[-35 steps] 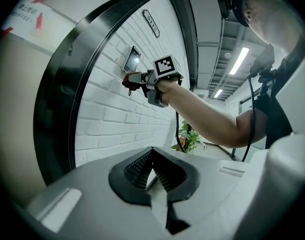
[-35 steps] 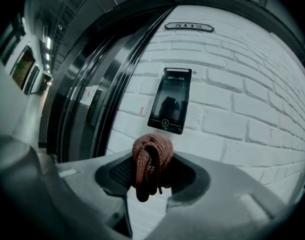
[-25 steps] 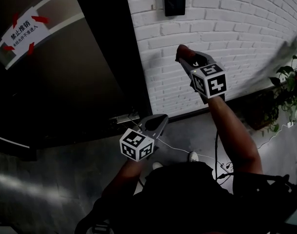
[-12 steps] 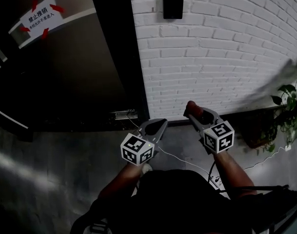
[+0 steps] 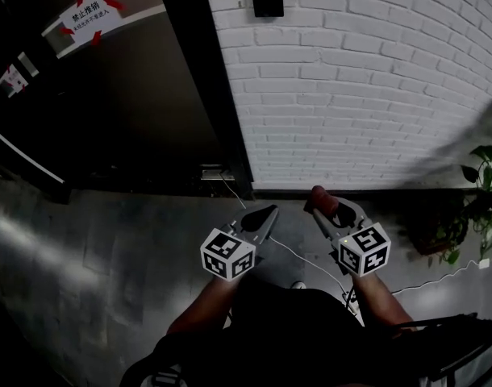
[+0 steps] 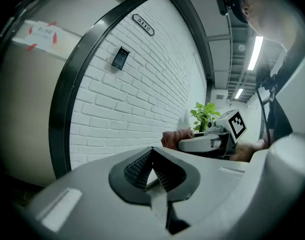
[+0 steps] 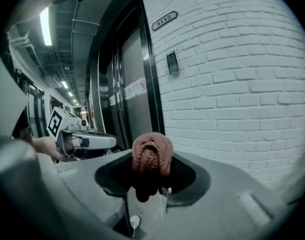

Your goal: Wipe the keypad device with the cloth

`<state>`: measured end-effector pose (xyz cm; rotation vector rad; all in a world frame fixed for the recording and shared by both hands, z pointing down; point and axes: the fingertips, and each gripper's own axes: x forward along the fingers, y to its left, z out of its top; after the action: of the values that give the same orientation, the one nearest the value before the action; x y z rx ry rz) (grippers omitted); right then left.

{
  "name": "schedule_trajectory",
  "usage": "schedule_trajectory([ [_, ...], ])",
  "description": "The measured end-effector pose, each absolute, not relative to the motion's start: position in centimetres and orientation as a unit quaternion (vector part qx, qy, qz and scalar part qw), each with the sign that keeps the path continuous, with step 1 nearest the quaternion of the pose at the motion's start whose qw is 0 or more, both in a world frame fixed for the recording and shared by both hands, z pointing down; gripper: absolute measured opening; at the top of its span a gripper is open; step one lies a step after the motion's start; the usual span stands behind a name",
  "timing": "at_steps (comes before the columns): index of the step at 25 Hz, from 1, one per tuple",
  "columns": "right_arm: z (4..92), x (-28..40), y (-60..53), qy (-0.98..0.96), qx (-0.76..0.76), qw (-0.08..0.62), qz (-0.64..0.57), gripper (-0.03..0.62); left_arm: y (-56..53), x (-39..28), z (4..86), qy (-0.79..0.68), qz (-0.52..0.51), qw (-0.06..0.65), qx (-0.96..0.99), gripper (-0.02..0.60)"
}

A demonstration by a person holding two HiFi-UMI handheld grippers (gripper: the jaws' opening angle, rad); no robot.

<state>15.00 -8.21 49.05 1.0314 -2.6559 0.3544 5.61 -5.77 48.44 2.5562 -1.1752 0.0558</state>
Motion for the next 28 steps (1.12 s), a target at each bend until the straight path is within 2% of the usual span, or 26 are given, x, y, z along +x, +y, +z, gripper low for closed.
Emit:
schedule_trajectory([
  [9,48.5,14.8,-6.1,-0.921,0.351,0.125,0.113,0.149,-3.5,5.6,48.2,-0.408,0.031,0.164,0.897,0.017],
  [18,48.2,10.9,-6.0,-0.913,0.375,0.108,0.116,0.149,-4.0,1.5,47.2,-0.390,0.044,0.151,0.907,0.017],
  [28,49.7,9.2,-5.6,-0.904,0.390,0.121,0.128,0.149,-3.8,-0.4,47.7,-0.374,0.047,0.155,0.913,0.017],
])
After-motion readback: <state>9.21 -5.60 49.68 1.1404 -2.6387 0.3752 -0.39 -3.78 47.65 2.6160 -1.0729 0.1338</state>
